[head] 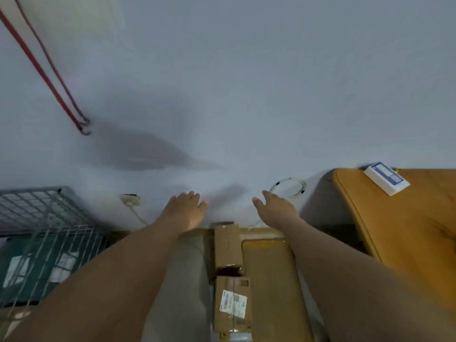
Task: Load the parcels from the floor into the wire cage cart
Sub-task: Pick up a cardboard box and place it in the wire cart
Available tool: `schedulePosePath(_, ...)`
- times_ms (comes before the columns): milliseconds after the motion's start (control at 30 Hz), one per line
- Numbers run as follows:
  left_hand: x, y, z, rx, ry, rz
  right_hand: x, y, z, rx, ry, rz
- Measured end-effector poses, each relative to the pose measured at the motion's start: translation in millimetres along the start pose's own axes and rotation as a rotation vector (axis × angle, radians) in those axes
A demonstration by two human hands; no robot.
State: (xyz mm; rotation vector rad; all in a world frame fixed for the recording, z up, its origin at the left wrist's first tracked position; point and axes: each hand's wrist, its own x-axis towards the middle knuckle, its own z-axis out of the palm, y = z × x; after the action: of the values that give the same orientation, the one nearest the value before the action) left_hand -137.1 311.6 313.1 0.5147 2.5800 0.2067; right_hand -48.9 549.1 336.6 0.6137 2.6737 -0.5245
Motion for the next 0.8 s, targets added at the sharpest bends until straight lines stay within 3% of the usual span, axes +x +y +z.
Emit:
schedulePosePath(300,120,-20,229,-0.529,-0.254,-0.309,101,60,216,0.379,-0.238,0.325)
schedulePosePath(533,224,-44,360,-0.773,-0.37,-0.391,194,93,362,0.658,-0.209,0.607)
schedulePosePath(800,301,-74,434,-1.164,-0.381,-0.483,260,99,446,0.778,-0.166,0.694)
